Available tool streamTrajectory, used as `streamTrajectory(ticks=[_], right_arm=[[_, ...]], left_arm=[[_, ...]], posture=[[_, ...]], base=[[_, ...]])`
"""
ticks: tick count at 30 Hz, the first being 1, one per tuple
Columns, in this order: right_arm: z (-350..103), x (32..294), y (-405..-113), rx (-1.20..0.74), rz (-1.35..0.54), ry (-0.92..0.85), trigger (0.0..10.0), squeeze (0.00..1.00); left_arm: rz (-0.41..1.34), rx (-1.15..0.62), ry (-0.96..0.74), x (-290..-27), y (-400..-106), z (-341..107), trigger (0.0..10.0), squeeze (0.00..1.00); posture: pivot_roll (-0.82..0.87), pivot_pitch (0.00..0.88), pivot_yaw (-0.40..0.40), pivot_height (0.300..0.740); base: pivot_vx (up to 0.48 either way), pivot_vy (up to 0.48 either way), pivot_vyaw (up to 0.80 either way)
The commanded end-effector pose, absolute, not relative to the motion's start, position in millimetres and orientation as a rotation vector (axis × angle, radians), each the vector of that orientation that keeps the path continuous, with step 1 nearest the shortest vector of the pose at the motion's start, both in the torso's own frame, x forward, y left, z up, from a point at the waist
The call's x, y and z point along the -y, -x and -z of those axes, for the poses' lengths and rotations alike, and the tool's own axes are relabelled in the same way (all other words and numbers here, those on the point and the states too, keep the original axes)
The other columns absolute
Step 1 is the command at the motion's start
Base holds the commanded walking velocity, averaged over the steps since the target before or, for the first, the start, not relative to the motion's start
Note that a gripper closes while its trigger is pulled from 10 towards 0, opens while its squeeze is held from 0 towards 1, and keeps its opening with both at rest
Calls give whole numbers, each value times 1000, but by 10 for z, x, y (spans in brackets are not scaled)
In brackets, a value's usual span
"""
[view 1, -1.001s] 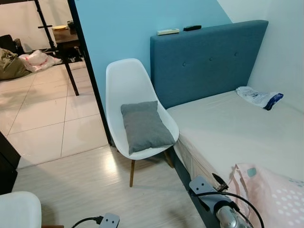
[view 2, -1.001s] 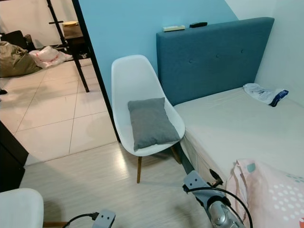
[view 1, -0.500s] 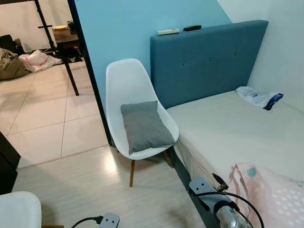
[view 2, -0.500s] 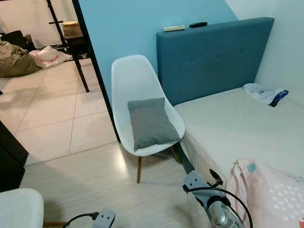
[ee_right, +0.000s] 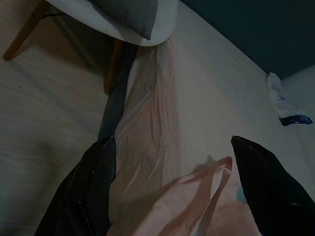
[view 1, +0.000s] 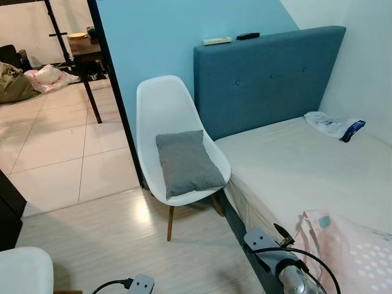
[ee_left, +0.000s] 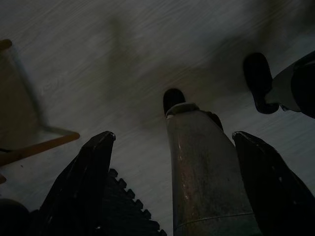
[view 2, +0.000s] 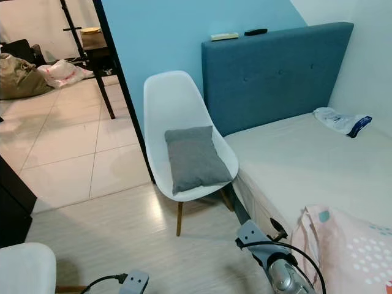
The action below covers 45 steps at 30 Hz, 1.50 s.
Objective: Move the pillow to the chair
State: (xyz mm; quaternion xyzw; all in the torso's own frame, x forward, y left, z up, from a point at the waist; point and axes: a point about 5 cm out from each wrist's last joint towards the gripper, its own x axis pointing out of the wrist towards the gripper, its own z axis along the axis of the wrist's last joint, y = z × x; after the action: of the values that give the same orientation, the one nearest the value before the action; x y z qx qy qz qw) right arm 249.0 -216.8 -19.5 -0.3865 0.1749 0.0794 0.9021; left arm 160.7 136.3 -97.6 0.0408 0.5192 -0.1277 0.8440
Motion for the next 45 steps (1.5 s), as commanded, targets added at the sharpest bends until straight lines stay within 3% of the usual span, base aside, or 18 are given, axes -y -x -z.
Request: streamTrajectory(ticks=[1, 45], right_arm=[[210, 2143, -2478, -363, -157, 782, 10000, 0], [197, 2158, -2491, -362, -156, 782, 10000, 0]], left_arm=[[263, -1098, -98, -1395, -1621, 971, 10000, 0], [267, -1094, -91, -1380, -1633, 966, 10000, 0]], posture=[[-75, 0, 30, 740], [-87, 0, 33, 740]], base=[[0, 0, 0], [0, 0, 0]])
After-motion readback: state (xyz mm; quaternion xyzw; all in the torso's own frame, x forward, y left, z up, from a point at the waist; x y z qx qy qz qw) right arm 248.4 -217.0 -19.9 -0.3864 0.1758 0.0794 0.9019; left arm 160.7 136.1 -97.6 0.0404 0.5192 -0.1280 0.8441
